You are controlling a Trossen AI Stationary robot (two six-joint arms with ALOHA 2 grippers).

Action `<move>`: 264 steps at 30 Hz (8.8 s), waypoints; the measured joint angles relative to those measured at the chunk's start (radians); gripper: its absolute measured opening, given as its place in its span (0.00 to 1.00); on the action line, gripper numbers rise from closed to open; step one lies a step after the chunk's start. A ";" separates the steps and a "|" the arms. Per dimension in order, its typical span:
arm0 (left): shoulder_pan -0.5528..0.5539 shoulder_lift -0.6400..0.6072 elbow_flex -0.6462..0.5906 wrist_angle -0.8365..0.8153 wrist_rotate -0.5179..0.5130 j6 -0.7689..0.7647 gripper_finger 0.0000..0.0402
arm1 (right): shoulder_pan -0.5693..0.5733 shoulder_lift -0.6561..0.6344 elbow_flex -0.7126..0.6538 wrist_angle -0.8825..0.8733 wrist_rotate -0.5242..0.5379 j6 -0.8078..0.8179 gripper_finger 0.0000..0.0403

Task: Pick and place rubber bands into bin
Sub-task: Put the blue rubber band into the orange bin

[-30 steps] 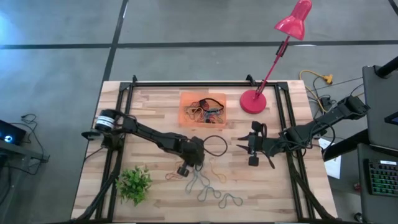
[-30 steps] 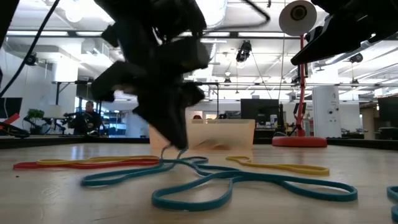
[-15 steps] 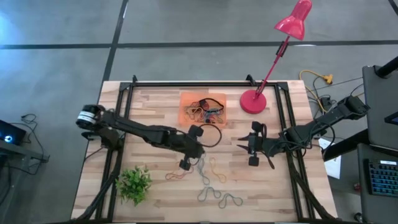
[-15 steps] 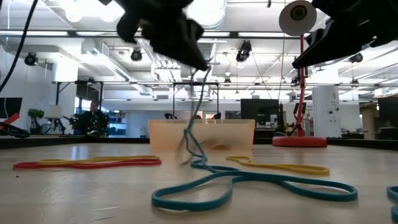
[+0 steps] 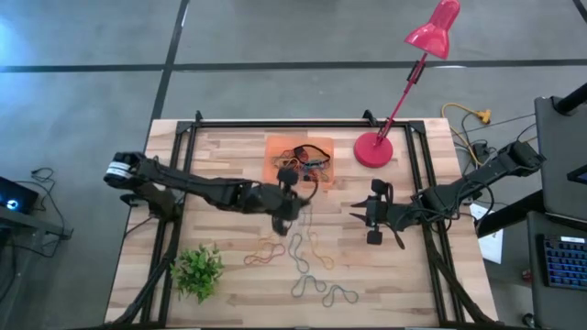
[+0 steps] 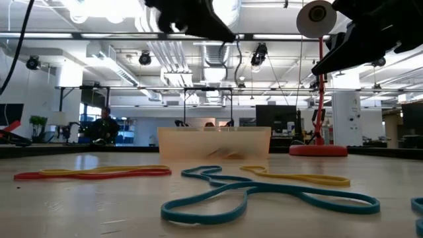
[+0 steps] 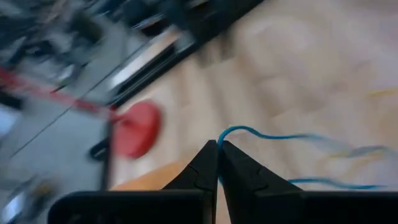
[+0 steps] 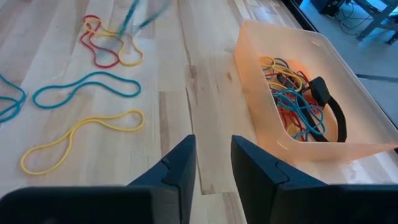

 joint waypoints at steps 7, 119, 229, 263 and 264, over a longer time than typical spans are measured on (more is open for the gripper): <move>0.128 0.000 0.000 0.009 -0.035 0.050 0.00 | 0.000 0.000 0.000 0.002 0.000 0.003 0.20; -0.018 0.288 -0.189 0.153 0.055 -0.216 0.37 | -0.007 0.032 -0.035 0.062 0.009 -0.021 0.17; -0.036 0.258 -0.196 0.097 0.546 -0.374 0.37 | -0.007 0.031 -0.037 0.069 0.008 -0.023 0.15; -0.040 0.332 -0.192 0.080 0.438 -0.348 0.01 | -0.011 0.032 -0.041 0.069 0.009 -0.022 0.14; -0.040 0.330 -0.188 0.076 0.431 -0.342 0.00 | -0.011 0.032 -0.041 0.069 0.009 -0.020 0.14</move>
